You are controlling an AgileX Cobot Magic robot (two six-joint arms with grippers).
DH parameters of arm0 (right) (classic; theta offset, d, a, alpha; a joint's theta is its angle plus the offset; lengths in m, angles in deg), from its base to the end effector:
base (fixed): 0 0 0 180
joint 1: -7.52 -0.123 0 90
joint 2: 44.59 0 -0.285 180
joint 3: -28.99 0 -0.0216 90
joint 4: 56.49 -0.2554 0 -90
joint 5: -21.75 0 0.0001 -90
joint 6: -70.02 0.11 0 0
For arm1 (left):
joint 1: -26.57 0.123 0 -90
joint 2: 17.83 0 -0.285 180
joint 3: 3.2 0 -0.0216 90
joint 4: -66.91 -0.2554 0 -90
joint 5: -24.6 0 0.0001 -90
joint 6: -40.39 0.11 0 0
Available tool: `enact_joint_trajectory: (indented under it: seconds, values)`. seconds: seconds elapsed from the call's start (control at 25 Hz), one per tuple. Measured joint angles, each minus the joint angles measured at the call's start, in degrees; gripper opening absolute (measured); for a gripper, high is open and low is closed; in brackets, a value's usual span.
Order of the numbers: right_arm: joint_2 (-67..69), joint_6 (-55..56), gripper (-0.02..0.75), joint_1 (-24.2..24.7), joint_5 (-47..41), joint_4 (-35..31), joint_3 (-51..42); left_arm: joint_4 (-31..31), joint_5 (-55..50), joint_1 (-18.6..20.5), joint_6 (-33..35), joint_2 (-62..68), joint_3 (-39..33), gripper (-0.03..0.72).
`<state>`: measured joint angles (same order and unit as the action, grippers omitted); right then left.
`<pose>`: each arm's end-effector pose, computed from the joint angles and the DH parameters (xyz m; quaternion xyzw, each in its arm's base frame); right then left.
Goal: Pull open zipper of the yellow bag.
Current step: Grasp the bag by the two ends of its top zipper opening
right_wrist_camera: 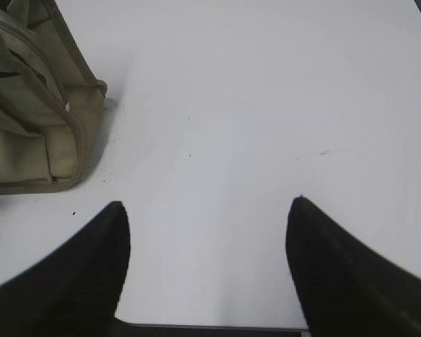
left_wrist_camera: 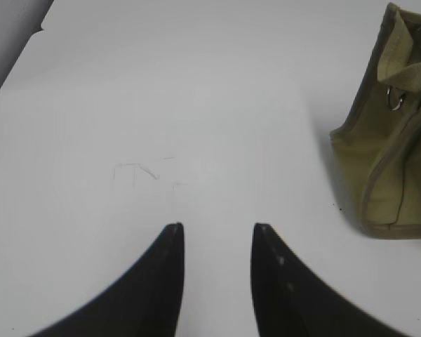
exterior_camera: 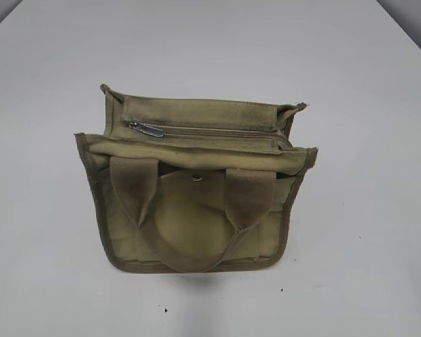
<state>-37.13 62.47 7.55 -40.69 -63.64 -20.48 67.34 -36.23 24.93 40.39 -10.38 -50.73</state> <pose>0.0151 0.0121 0.2641 -0.0595 0.8595 0.0288 0.5068 0.0131 -0.0011 0.2762 0.0123 0.8471 -0.0114 0.5312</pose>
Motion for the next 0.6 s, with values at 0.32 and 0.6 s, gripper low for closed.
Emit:
enact_joint_trajectory:
  seconds: [0.32, 0.6]
  values:
    - [0.0, 0.0, 0.540, 0.0, 0.0, 0.0, 0.0, 0.0, 0.0, 0.0, 0.0, 0.0, 0.0, 0.256]
    - [0.0, 0.0, 0.540, 0.0, 0.0, 0.0, 0.0, 0.1, 0.0, 0.0, 0.0, 0.0, 0.0, 0.256]
